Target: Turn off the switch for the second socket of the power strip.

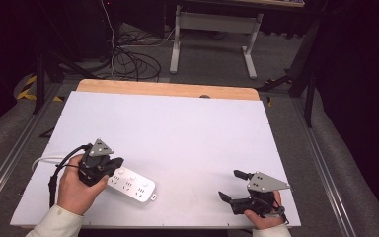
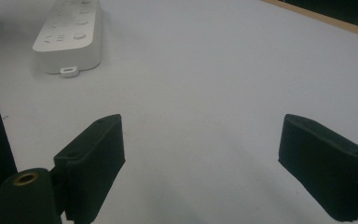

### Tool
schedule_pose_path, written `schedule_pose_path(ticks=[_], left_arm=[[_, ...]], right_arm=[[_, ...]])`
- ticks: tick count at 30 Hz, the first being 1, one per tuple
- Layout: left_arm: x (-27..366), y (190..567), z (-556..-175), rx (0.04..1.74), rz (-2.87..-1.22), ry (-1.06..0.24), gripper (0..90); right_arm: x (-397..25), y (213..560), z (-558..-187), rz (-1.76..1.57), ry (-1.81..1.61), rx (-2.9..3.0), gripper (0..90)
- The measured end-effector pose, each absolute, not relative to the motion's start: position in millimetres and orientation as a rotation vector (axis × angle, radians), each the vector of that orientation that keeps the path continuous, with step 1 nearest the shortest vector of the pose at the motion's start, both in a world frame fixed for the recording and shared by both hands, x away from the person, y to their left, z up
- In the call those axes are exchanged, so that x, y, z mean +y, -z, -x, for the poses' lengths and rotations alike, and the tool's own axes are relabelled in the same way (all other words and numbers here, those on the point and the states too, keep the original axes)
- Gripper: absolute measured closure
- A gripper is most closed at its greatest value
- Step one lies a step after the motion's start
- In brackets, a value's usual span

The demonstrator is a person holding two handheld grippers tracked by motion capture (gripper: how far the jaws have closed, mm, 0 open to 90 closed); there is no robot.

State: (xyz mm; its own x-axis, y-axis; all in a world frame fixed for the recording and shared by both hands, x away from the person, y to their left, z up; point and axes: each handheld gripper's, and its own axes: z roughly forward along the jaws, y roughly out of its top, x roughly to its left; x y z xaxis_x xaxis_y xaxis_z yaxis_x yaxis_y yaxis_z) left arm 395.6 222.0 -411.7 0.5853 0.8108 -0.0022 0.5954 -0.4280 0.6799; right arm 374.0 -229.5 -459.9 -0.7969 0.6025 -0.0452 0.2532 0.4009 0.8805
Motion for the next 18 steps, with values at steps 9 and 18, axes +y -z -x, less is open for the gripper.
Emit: schedule_pose_path(ticks=[9, 18], left_arm=[[227, 405, -388, 1.114, -2.099, -0.455, 70.2], [238, 396, -376, 0.988, -1.989, -0.530, 34.8]], right_arm=[[-230, 460, -374, -0.743, -1.359, 2.305, 14.8], [-229, 459, -373, -0.736, -1.361, 2.303, 14.8]])
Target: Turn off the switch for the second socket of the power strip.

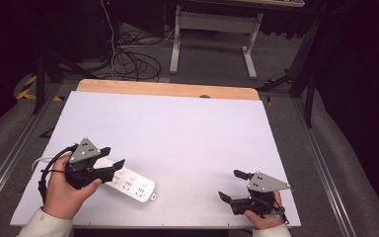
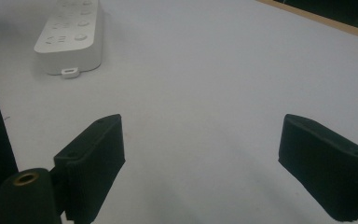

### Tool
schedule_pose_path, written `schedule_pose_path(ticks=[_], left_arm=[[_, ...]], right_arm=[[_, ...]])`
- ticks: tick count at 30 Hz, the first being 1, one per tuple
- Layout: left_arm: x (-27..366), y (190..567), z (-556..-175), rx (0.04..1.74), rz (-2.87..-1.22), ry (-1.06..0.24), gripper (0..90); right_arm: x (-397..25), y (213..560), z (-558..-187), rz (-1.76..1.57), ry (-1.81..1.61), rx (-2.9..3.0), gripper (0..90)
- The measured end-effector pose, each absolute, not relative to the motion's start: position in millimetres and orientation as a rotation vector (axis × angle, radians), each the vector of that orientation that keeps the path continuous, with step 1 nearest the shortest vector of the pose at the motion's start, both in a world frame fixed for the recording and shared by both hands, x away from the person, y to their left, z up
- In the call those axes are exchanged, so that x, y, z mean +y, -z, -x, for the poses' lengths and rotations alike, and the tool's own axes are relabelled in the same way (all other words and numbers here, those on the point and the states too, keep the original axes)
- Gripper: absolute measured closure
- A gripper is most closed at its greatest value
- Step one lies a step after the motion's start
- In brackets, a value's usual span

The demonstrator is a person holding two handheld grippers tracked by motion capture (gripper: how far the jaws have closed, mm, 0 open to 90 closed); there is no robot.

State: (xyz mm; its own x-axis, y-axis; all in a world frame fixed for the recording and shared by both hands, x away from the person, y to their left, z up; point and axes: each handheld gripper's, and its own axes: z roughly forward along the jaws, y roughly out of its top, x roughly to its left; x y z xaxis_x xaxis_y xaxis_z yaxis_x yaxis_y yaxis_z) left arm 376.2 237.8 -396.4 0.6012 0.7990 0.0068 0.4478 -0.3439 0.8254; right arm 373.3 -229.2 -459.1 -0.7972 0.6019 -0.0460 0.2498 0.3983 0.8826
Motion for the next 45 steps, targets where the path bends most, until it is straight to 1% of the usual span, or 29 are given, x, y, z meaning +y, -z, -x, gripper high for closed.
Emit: schedule_pose_path(ticks=[7, 12, 17, 22, 29, 33, 38, 45], left_arm=[[247, 395, -367, 0.889, -1.944, -0.543, 21.2], [258, 401, -361, 0.840, -1.899, -0.536, 15.0], [274, 408, -354, 0.820, -1.843, -0.536, 11.9], [284, 417, -348, 0.817, -1.845, -0.542, 10.7], [297, 428, -342, 0.866, -1.824, -0.492, 8.6], [303, 437, -341, 0.873, -1.825, -0.496, 9.0], [307, 447, -340, 0.837, -1.851, -0.540, 9.2], [313, 460, -336, 0.835, -1.875, -0.527, 9.2]], right_arm=[[-230, 459, -373, -0.732, -1.368, 2.301, 14.7], [-231, 458, -373, -0.732, -1.372, 2.299, 14.7], [-230, 458, -373, -0.730, -1.375, 2.299, 14.7], [-230, 458, -372, -0.729, -1.371, 2.299, 14.7], [-230, 458, -372, -0.729, -1.372, 2.299, 14.8], [-230, 458, -372, -0.729, -1.373, 2.298, 14.7], [-230, 458, -372, -0.730, -1.375, 2.297, 14.7], [-231, 458, -373, -0.733, -1.371, 2.300, 14.7]])
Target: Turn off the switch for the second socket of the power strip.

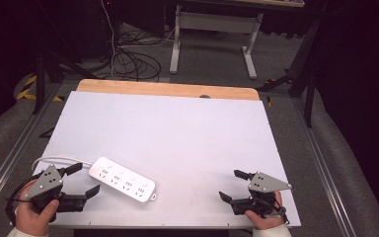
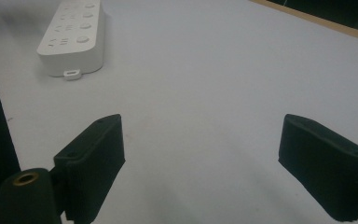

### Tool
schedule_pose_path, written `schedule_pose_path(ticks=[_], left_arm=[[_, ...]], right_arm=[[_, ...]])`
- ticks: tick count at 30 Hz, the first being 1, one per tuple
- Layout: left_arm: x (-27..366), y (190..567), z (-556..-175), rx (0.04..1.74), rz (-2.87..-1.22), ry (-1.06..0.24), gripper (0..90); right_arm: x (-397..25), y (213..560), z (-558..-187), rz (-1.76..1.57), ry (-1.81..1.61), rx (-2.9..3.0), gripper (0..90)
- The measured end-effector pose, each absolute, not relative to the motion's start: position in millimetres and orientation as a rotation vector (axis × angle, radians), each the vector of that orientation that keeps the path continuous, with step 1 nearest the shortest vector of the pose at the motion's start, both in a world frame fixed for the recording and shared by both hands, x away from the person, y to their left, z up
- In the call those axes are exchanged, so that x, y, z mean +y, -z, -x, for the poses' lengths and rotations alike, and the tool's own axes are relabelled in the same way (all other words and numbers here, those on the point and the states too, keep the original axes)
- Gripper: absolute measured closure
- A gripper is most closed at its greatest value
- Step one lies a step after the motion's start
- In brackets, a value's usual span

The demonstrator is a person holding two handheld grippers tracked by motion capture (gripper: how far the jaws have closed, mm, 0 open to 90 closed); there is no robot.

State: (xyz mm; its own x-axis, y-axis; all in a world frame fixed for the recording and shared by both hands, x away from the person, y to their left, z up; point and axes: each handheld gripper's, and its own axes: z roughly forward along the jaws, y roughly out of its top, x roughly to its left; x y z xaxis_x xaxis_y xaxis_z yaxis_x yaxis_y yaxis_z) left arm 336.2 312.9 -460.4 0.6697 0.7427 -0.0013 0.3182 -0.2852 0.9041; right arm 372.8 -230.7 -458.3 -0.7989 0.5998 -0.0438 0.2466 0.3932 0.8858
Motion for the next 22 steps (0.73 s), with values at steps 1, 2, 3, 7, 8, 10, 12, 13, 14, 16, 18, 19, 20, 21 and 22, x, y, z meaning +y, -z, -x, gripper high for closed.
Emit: schedule_pose_path(ticks=[1, 2, 3, 7, 8, 10, 12, 13, 14, 16, 18, 19, 20, 21, 22], left_arm=[[314, 463, -336, 0.834, -1.876, -0.521, 9.2], [315, 466, -335, 0.830, -1.883, -0.520, 9.2], [317, 469, -335, 0.832, -1.894, -0.520, 9.2], [319, 476, -333, 0.848, -1.873, -0.502, 9.2], [319, 478, -332, 0.853, -1.874, -0.497, 9.2], [317, 481, -333, 0.888, -1.874, -0.473, 9.3], [314, 484, -335, 0.944, -1.879, -0.445, 10.2], [313, 484, -335, 0.944, -1.879, -0.443, 10.7], [312, 483, -335, 0.927, -1.891, -0.450, 10.7], [311, 480, -333, 0.896, -1.916, -0.480, 10.6], [311, 478, -331, 0.871, -1.915, -0.499, 10.0], [311, 478, -331, 0.867, -1.908, -0.499, 9.9], [311, 477, -330, 0.862, -1.909, -0.503, 9.9], [312, 477, -330, 0.856, -1.907, -0.509, 9.8], [312, 477, -330, 0.845, -1.909, -0.521, 9.7]], right_arm=[[-231, 458, -373, -0.734, -1.371, 2.300, 14.7], [-231, 458, -373, -0.734, -1.371, 2.301, 14.7], [-231, 459, -373, -0.733, -1.372, 2.301, 14.7], [-231, 459, -373, -0.735, -1.374, 2.303, 14.7], [-231, 459, -373, -0.736, -1.374, 2.304, 14.7], [-231, 460, -374, -0.736, -1.375, 2.307, 14.7], [-231, 460, -375, -0.741, -1.373, 2.314, 14.7], [-230, 461, -375, -0.741, -1.370, 2.319, 14.8], [-230, 461, -375, -0.741, -1.370, 2.319, 14.8], [-230, 461, -375, -0.741, -1.370, 2.319, 14.7], [-230, 461, -375, -0.743, -1.370, 2.318, 14.7], [-231, 461, -375, -0.742, -1.368, 2.319, 14.8], [-231, 461, -376, -0.742, -1.365, 2.321, 14.7], [-231, 461, -376, -0.742, -1.364, 2.322, 14.7], [-231, 462, -376, -0.741, -1.362, 2.322, 14.7]])
